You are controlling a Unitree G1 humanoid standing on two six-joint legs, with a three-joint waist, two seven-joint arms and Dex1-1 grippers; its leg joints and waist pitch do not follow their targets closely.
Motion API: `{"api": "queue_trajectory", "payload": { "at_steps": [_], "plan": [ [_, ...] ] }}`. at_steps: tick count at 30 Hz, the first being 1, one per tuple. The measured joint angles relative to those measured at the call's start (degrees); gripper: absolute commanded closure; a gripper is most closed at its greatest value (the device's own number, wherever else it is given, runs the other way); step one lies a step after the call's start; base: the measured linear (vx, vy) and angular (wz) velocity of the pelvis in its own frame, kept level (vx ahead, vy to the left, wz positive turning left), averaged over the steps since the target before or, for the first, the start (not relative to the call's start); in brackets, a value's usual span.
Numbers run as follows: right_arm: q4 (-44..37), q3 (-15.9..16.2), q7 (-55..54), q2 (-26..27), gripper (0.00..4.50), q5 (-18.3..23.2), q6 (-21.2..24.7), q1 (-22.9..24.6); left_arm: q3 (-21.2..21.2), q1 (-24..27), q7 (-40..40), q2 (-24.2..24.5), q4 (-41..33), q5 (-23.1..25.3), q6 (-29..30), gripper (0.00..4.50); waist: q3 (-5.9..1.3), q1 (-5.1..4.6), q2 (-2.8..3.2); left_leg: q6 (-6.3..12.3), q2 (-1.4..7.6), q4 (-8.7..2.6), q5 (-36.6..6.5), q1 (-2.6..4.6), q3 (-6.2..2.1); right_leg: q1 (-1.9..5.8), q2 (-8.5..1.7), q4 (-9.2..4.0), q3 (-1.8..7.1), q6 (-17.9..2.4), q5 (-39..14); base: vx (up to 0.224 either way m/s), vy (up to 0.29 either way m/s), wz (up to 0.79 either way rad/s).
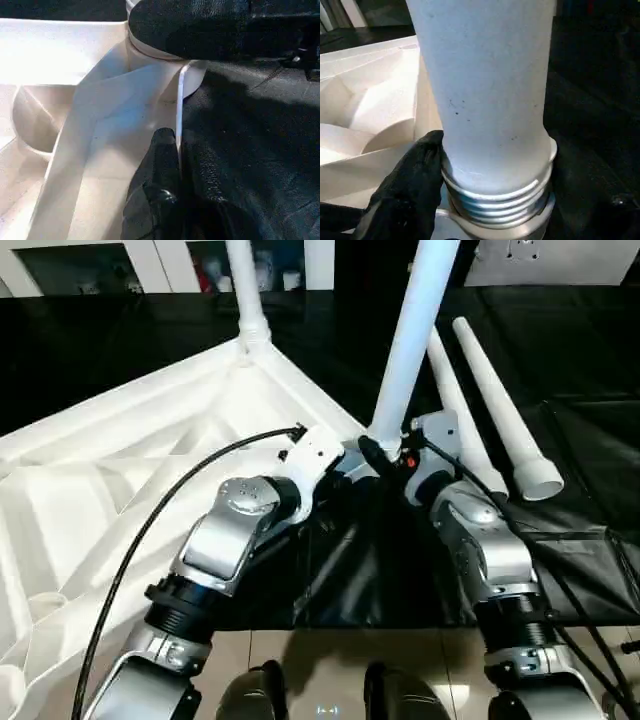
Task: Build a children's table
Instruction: Rotate leg to tighten
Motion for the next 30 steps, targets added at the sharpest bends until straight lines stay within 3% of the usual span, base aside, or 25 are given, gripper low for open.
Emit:
{"api": "queue_trajectory", "payload": {
  "at_steps": [8, 9, 16, 24, 30],
  "plan": [
    [-1.5, 0.0, -0.2, 0.2, 1.74, -0.3, 0.2, 0.8, -0.1, 0.4, 0.0, 0.2, -1.4, 0.0, 1.1, 4.5, 0.01, -0.01, -0.02, -0.01, 0.01, -0.05, 0.0, -0.18, -0.01, -0.15, 0.0, -0.06, -0.03, -0.1, 0.0, 0.0, 0.0, 0.0],
    [-1.5, 0.0, -0.2, 0.2, 1.39, -0.3, 0.2, 0.8, -0.2, 0.4, 0.0, 0.2, -1.4, 0.0, 1.0, 4.5, 0.01, -0.01, -0.02, -0.01, 0.01, -0.07, 0.0, -0.18, -0.01, -0.15, 0.0, -0.07, -0.03, -0.1, 0.0, 0.0, 0.0, 0.0],
    [-2.1, 0.0, 1.5, 0.4, 0.74, 0.5, -0.1, 1.7, -0.4, 0.5, -0.5, 2.2, -1.5, -0.3, 0.2, 4.5, 0.06, -0.31, -0.09, -0.02, 0.04, -0.14, 0.0, -0.17, -0.01, -0.19, 0.03, -0.08, -0.03, 0.2, -0.1, 0.0, 0.0, 0.0],
    [-4.2, 2.6, 11.8, -5.3, 0.05, 2.6, -2.7, 5.5, -0.6, 1.1, -6.1, 8.6, -1.5, -0.5, -5.5, 4.5, 0.13, -0.87, -0.2, -0.02, 0.11, -0.28, 0.0, -0.52, -0.02, -0.61, 0.1, -0.06, -0.07, 0.0, 0.0, 0.0, 0.0, 0.0],
    [-4.0, 2.0, 19.5, -11.4, 0.02, 3.8, -4.0, 6.5, -0.5, 2.0, -12.3, 13.8, -1.5, -2.1, -11.0, 4.5, 0.13, -0.75, -0.2, 0.34, 0.11, -0.16, 0.2, -1.17, -0.01, -1.28, 0.1, 0.03, -0.08, 0.0, 0.0, 0.0, 0.0, 0.0]
  ]
}}
